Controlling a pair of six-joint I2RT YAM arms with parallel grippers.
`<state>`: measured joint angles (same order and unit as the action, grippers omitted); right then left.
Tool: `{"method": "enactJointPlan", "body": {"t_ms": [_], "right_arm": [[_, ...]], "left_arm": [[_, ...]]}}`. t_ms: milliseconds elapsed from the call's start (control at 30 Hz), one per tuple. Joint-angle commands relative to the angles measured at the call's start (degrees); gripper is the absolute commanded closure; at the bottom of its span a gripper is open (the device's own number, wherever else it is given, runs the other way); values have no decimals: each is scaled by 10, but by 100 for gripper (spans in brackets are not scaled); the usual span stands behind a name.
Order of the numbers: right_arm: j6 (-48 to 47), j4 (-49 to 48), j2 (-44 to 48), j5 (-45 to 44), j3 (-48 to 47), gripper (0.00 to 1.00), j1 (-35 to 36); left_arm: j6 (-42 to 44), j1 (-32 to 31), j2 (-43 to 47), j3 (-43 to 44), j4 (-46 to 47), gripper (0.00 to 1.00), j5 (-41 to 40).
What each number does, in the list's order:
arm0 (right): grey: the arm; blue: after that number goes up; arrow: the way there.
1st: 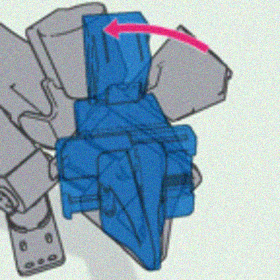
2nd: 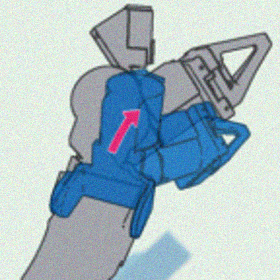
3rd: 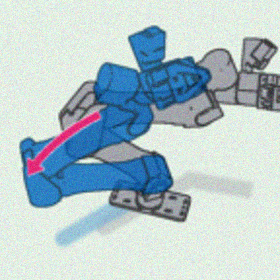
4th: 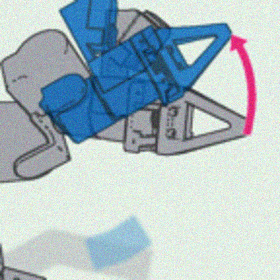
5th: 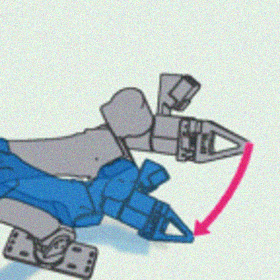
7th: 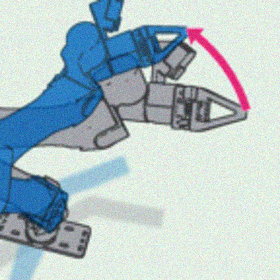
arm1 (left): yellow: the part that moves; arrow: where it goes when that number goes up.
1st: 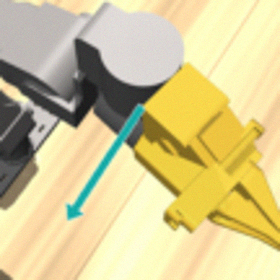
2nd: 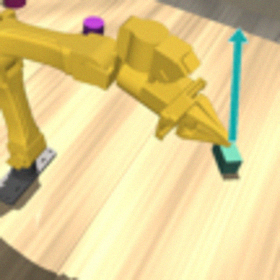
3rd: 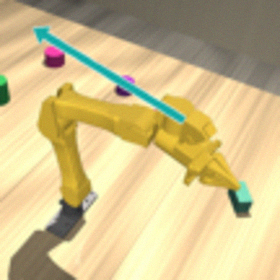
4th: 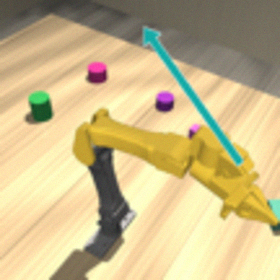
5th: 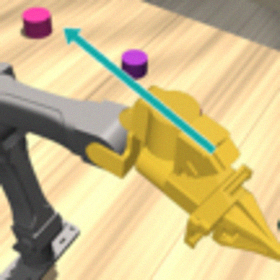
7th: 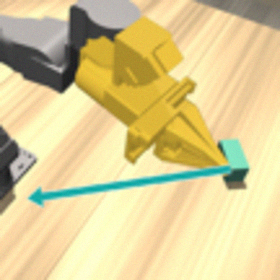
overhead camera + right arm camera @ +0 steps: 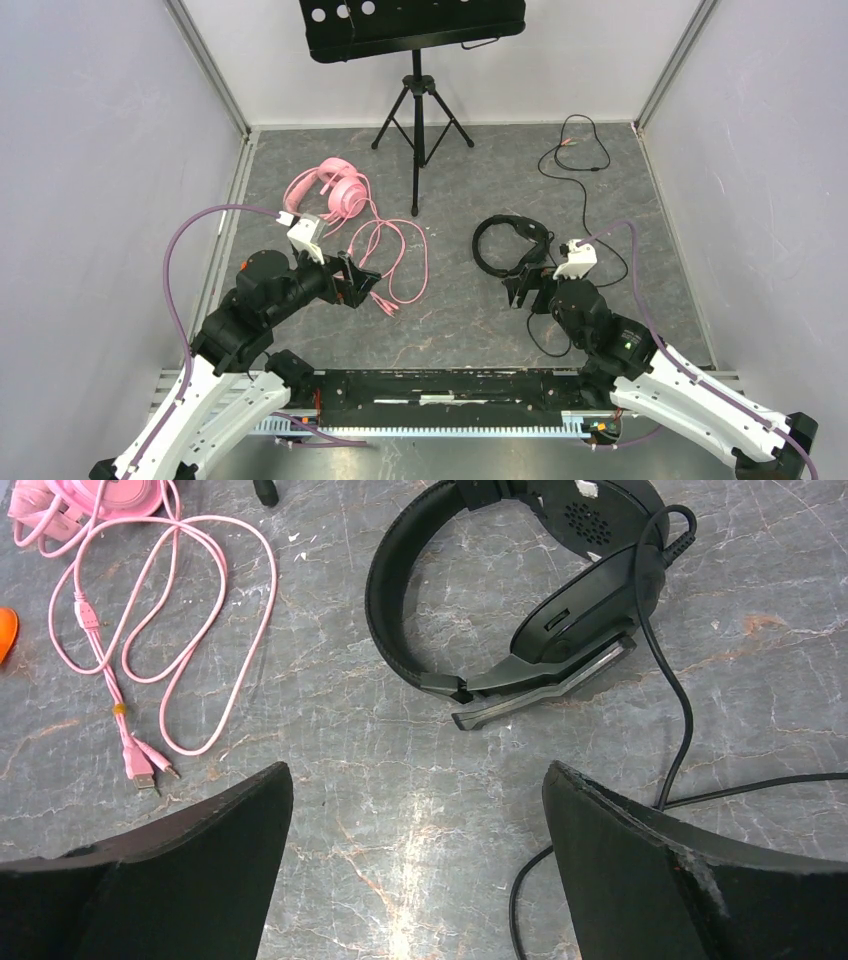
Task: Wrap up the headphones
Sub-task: Pick up the headphones from the center of the board.
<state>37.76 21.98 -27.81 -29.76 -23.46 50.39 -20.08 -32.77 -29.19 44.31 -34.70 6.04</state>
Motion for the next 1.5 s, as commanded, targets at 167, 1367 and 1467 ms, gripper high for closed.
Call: {"method": "enactJointPlan", "body": {"t_ms": [167, 1367, 1467], "right_arm": [[100, 26, 0, -50, -29, 2, -1], [342, 24, -448, -43, -187, 24, -198], [266, 14, -455, -35, -207, 24, -202]], "left_arm": [[37, -2, 5, 13, 7, 0, -8], [36, -3, 9, 13, 5, 0, -9], [36, -2, 9, 14, 6, 0, -9]]}}
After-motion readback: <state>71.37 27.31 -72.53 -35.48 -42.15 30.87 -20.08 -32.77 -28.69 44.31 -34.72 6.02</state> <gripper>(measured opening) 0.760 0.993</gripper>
